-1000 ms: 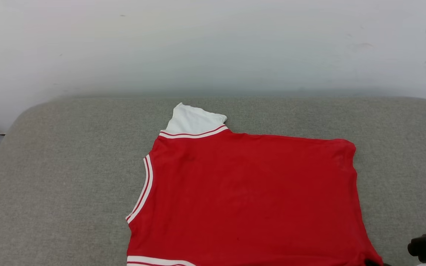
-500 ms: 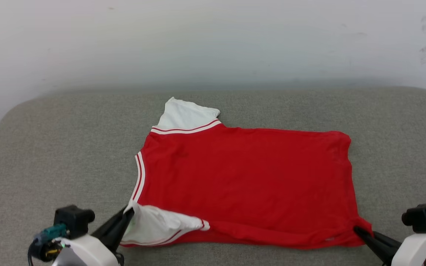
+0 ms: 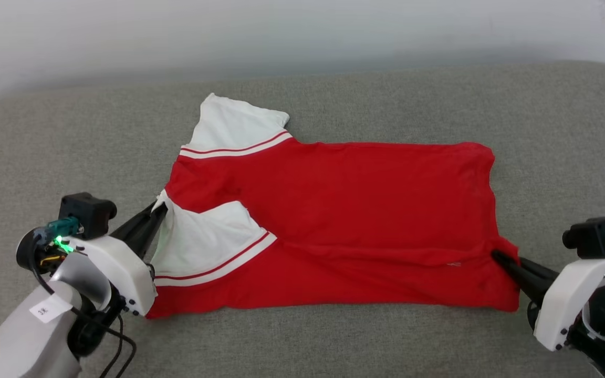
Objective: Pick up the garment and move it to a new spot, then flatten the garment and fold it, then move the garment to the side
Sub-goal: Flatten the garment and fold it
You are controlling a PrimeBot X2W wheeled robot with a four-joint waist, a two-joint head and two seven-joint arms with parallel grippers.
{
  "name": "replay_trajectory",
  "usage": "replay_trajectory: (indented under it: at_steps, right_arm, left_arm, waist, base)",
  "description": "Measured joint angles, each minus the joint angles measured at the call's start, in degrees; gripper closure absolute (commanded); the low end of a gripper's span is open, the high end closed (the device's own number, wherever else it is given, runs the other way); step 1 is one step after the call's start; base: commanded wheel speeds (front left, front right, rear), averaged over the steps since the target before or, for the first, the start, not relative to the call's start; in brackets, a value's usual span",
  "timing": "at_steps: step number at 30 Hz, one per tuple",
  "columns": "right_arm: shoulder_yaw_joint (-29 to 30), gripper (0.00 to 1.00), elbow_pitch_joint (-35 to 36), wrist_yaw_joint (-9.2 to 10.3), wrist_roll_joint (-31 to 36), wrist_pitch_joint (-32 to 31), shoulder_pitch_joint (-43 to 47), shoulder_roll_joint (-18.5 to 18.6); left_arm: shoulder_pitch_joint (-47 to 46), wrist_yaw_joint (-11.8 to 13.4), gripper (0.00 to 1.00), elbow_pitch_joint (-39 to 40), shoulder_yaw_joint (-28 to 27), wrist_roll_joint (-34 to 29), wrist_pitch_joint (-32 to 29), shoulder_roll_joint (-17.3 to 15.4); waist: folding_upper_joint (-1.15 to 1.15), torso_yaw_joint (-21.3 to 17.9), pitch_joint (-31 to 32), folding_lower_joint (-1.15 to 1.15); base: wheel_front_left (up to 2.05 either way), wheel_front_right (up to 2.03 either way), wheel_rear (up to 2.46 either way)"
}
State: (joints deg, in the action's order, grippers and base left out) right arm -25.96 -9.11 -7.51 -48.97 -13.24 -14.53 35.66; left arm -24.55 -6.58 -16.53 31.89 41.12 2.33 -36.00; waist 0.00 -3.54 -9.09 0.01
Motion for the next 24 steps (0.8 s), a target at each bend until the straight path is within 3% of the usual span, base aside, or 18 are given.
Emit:
replay_trajectory:
  at_steps: [8, 19, 20, 21, 22, 24]
  right_arm:
    - [-5.5, 1.00, -12.7, 0.00, 2.3, 1.2, -11.6, -3.3]
    - [-10.5, 1.00, -20.6, 0.00, 2.0, 5.2, -14.9, -5.1]
    - [-10.6, 0.70, -20.9, -0.01, 2.0, 5.9, -14.9, -5.1]
    - [-10.7, 0.51, -21.2, -0.01, 1.8, 6.5, -14.9, -5.1]
    - [-10.8, 0.00, -21.3, 0.00, 1.7, 7.4, -14.9, -5.1]
    - [-10.7, 0.00, -21.1, 0.00, 1.8, 9.3, -14.8, -4.7]
  left_arm:
    - [-7.0, -0.8, 1.00, -15.4, 6.3, 2.6, 2.0, 2.4]
    - [-10.2, -0.8, 1.00, -22.3, 14.2, 7.7, 6.0, 3.2]
    - [-10.6, -0.8, 1.00, -23.0, 14.6, 7.8, 6.5, 3.3]
    - [-11.1, -0.8, 0.52, -23.5, 15.3, 7.9, 6.7, 3.3]
    - [-11.6, -0.8, 0.00, -23.9, 16.0, 7.6, 7.4, 3.3]
    - [-12.5, -0.8, 0.00, -24.5, 16.8, 7.5, 8.1, 3.4]
  waist:
    - [0.00, -1.0, -6.3, 0.01]
    - [0.00, -0.9, -6.8, -0.01]
    - [0.00, -0.9, -6.6, -0.01]
    - [0.00, -0.8, -6.3, 0.00]
    - [0.00, -0.7, -6.0, -0.01]
    - [0.00, -0.3, -5.2, 0.00]
  base:
    - [0.00, 0.00, 0.00]
    - [0.00, 0.00, 0.00]
    - [0.00, 0.00, 0.00]
    - [0.00, 0.00, 0.00]
    - [0.00, 0.00, 0.00]
    - [0.00, 0.00, 0.00]
